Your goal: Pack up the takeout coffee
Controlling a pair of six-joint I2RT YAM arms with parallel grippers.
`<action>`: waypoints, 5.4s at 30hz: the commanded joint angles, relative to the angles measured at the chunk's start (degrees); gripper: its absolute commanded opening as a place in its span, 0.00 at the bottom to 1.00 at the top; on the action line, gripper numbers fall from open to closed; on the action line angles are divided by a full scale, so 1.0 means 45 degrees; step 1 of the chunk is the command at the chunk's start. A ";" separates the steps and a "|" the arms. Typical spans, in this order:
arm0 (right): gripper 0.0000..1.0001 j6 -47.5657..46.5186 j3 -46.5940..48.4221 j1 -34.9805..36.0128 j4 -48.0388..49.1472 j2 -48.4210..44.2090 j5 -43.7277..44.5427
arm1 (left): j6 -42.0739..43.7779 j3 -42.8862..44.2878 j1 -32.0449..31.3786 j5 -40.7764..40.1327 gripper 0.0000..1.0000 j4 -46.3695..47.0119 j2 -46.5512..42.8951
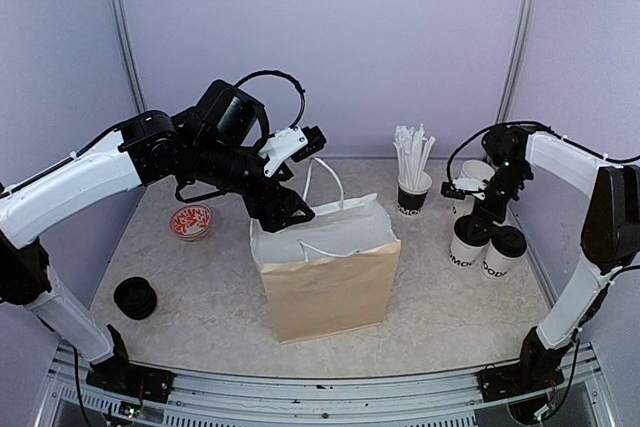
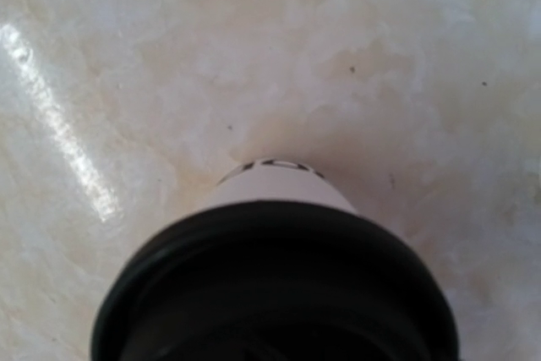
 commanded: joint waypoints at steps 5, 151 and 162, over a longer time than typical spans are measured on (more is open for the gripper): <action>0.64 0.0281 0.0386 0.0181 -0.0926 0.0058 -0.0075 | -0.0043 -0.0037 0.0110 -0.0226 0.95 -0.0055 -0.0094; 0.51 -0.0091 0.8240 1.2126 -0.2810 0.0401 0.2872 | 0.1930 0.3328 0.0613 0.0027 0.00 -0.1062 0.2871; 0.51 0.0094 0.9086 1.1324 -0.2795 0.1198 0.3719 | 0.2673 0.3328 0.0362 0.1083 0.00 -0.0954 0.2710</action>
